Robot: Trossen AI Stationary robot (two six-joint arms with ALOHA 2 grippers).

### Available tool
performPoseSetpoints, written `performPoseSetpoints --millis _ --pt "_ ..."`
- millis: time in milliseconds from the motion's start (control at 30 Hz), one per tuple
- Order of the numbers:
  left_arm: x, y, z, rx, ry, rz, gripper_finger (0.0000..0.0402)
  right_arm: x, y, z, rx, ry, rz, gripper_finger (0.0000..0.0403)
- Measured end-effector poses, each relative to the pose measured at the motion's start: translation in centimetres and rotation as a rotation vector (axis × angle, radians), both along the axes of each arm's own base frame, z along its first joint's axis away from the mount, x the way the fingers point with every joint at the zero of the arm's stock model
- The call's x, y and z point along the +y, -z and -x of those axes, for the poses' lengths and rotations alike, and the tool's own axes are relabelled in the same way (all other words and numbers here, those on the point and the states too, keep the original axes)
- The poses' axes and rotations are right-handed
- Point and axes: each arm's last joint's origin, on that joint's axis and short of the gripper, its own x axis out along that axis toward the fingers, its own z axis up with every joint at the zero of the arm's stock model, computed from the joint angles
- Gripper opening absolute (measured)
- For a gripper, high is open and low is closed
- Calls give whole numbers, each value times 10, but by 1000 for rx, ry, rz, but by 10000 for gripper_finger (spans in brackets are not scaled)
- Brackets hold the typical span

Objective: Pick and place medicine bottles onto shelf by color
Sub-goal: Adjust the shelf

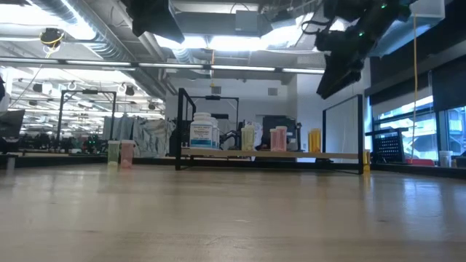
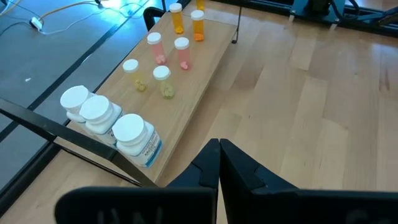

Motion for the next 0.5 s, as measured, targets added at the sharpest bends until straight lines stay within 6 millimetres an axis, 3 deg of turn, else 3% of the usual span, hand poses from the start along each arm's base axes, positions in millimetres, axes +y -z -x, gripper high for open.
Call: performPoseSetpoints --millis 167,500 --pt "0 0 0 0 0 0 0 0 -11 21 -6 127 33 215" --pt "0 0 0 0 0 0 0 -8 -15 58 36 619 83 203"
